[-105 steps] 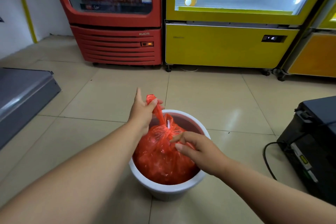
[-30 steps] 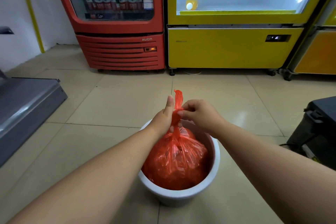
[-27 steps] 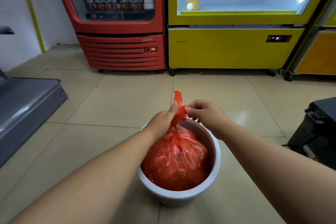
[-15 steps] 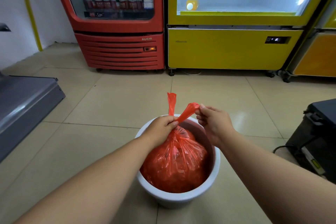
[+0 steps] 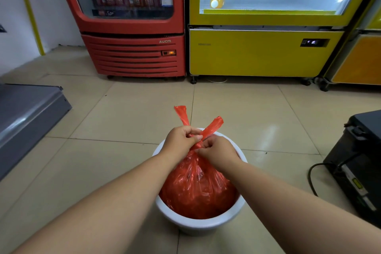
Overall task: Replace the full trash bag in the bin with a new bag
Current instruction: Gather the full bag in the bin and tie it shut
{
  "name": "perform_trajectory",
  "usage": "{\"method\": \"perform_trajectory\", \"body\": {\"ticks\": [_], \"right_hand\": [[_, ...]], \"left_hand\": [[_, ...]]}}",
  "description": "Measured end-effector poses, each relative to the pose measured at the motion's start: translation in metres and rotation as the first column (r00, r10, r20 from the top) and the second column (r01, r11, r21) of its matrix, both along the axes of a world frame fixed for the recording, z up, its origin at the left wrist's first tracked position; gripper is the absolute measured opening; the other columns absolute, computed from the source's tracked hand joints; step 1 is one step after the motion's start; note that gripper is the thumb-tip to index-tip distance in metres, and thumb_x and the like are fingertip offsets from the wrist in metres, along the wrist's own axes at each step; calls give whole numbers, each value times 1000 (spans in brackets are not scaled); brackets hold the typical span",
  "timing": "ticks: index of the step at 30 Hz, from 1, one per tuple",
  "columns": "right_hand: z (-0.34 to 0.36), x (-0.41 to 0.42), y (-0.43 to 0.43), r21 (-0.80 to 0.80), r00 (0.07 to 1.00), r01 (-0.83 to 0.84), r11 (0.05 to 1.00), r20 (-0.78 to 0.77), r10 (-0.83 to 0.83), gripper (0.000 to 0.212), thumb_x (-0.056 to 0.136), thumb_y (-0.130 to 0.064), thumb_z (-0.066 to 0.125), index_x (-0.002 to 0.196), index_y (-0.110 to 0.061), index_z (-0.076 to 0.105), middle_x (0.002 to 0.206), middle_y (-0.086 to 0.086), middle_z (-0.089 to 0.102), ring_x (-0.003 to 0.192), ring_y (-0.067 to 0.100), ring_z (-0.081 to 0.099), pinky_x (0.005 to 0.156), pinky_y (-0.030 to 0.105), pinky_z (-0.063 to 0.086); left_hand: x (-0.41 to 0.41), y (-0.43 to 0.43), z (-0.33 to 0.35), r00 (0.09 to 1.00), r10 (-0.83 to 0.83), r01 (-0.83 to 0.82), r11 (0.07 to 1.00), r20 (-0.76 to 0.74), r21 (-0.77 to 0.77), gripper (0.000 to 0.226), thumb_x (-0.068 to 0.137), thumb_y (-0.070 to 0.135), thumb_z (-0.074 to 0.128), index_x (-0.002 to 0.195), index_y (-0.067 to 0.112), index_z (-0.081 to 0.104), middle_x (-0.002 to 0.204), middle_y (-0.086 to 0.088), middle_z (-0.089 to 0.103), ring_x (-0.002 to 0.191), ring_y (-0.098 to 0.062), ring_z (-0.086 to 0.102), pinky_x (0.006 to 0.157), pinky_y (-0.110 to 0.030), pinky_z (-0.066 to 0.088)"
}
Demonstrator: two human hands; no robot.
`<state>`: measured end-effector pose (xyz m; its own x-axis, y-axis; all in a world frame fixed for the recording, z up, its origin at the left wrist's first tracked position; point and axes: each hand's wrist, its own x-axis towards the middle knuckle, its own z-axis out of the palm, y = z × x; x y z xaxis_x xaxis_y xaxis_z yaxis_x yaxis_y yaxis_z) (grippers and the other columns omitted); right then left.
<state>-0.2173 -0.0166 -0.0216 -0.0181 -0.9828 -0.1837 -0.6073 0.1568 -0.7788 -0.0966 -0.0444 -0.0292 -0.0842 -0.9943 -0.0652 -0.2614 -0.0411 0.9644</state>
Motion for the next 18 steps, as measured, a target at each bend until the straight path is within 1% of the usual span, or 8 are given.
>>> {"method": "perform_trajectory", "body": {"ticks": [3, 5, 8, 10, 13, 15, 16, 18], "right_hand": [[0, -3, 3, -96, 992, -43, 994, -126, 31, 37, 81, -15, 59, 53, -22, 37, 52, -9, 40, 48, 6, 36, 45, 17, 27], [1, -6, 5, -134, 979, -70, 988, -200, 43, 37, 82, -16, 59, 53, -23, 36, 52, -8, 40, 48, 5, 36, 45, 17, 30], [3, -10, 4, -149, 973, -83, 985, -228, 47, 22, 81, -15, 58, 60, -12, 53, 57, -2, 47, 55, 16, 42, 51, 27, 31], [4, -13, 2, -173, 972, -78, 982, -232, 36, 16, 81, -14, 59, 71, -2, 64, 60, 2, 52, 60, 19, 45, 54, 27, 31], [6, -16, 1, -202, 967, -94, 975, -252, 41, 16, 80, -12, 57, 64, -9, 60, 54, -4, 48, 60, 17, 45, 47, 22, 28], [5, -17, 2, -220, 963, -114, 969, -264, 53, 18, 80, -11, 56, 63, -13, 59, 53, -6, 46, 60, 17, 45, 44, 15, 26], [5, -17, 2, -226, 963, -119, 967, -264, 57, 15, 80, -11, 56, 67, -11, 63, 54, -7, 47, 61, 17, 45, 45, 17, 29], [3, -17, 4, -245, 968, -108, 963, -248, 46, 9, 81, -12, 60, 76, -10, 67, 58, -8, 49, 63, 15, 46, 48, 19, 29]], "left_hand": [[0, 1, 3, 985, 42, -25, 994, 170, -102, 9, 79, 9, 68, 75, 17, 65, 64, 4, 57, 62, -11, 52, 58, -17, 39], [1, 1, 6, 929, -17, 84, 982, 370, -166, 5, 80, 12, 66, 79, 12, 70, 74, 1, 67, 72, -12, 56, 60, -17, 35], [6, 2, 10, 792, -164, 336, 921, 588, -196, 16, 88, 16, 57, 91, 8, 71, 101, -8, 70, 95, -19, 60, 77, -19, 38], [12, 4, 13, 710, -236, 464, 865, 663, -190, 23, 91, 19, 52, 92, 6, 70, 106, -11, 66, 100, -23, 58, 85, -25, 39], [19, 3, 15, 614, -253, 576, 791, 747, -206, 24, 91, 25, 51, 84, 10, 68, 99, -6, 63, 97, -22, 54, 87, -29, 37], [19, 1, 16, 575, -266, 572, 807, 774, -147, 19, 89, 29, 52, 77, 23, 63, 96, 3, 59, 100, -21, 51, 95, -34, 36], [17, 0, 17, 601, -305, 542, 835, 739, -97, 19, 89, 28, 52, 72, 28, 59, 94, 5, 58, 101, -21, 50, 98, -38, 36], [14, -1, 20, 747, -403, 451, 892, 529, 43, 23, 89, 19, 52, 67, 25, 58, 90, -2, 60, 96, -21, 53, 99, -44, 40]]}}
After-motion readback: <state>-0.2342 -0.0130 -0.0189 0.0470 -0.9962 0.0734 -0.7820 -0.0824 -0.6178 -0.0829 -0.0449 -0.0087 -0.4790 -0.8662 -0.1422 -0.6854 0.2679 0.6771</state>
